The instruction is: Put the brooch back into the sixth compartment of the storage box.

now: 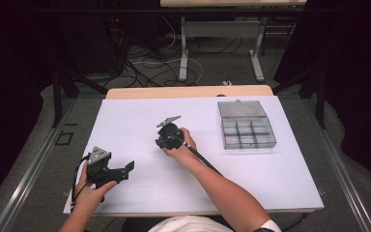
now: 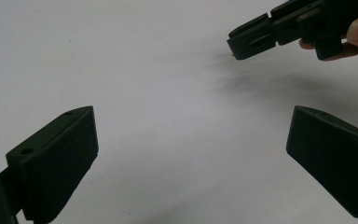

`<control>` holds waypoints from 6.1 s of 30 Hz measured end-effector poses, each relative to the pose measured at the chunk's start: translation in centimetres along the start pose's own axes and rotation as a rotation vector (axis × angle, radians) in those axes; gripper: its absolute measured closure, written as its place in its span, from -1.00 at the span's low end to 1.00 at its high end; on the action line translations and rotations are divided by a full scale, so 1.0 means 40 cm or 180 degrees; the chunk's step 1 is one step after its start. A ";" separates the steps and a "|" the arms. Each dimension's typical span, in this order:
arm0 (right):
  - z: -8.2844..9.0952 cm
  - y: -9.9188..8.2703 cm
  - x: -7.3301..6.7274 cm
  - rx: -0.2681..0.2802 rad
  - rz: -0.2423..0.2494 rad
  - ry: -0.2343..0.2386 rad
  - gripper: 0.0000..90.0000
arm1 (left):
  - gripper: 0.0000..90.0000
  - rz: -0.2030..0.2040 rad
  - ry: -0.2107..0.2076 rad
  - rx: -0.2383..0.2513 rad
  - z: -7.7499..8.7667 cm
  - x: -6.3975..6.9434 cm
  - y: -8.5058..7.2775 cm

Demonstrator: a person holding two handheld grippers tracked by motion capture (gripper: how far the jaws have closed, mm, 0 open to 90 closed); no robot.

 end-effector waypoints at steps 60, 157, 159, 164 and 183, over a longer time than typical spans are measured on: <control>0.236 -0.046 0.246 0.0304 -0.0540 -0.0406 0.72 | -0.95 0.0015 0.0014 -0.0014 -0.002 -0.001 -0.002; 0.465 -0.309 0.543 -0.0019 -0.1227 -0.1062 0.72 | -0.95 0.0017 0.0050 -0.0046 -0.007 -0.001 -0.007; 0.464 -0.313 0.542 -0.0035 -0.1223 -0.1049 0.72 | -0.95 0.0012 0.0051 -0.0050 -0.007 -0.002 -0.007; 0.460 -0.319 0.544 -0.0062 -0.1238 -0.1040 0.72 | -0.95 0.0015 0.0051 -0.0047 -0.007 -0.001 -0.007; 0.466 -0.336 0.559 -0.0134 -0.1244 -0.1099 0.72 | -0.95 0.0011 0.0052 -0.0035 -0.009 0.000 -0.006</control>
Point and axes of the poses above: each handheld gripper's, and its own axes: z roughly backward along the jaws, y roughly out of its top, x roughly to its right, the point moved 10 cm from there along -z, roughly forward along the jaws
